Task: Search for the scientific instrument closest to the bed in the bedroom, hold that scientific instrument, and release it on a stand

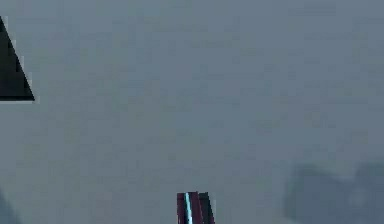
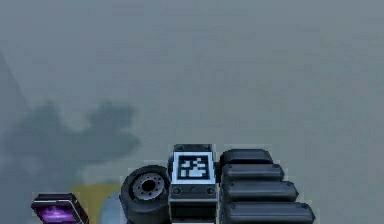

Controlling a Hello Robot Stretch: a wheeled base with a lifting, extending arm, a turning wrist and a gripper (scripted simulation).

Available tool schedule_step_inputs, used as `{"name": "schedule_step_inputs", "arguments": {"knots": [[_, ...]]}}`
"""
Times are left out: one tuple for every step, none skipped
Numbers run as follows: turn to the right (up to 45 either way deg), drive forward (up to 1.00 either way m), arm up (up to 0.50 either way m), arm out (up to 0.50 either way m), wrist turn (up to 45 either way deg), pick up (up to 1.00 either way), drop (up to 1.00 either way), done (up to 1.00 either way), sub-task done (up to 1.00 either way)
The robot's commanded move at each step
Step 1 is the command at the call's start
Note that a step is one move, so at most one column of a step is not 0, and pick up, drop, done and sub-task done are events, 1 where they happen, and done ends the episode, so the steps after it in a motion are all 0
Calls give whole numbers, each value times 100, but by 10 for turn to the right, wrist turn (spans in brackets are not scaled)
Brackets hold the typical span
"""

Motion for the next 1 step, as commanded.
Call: {"name": "schedule_step_inputs", "arguments": {"knots": [[450,0,0,0,0,0,0,0,0]]}}
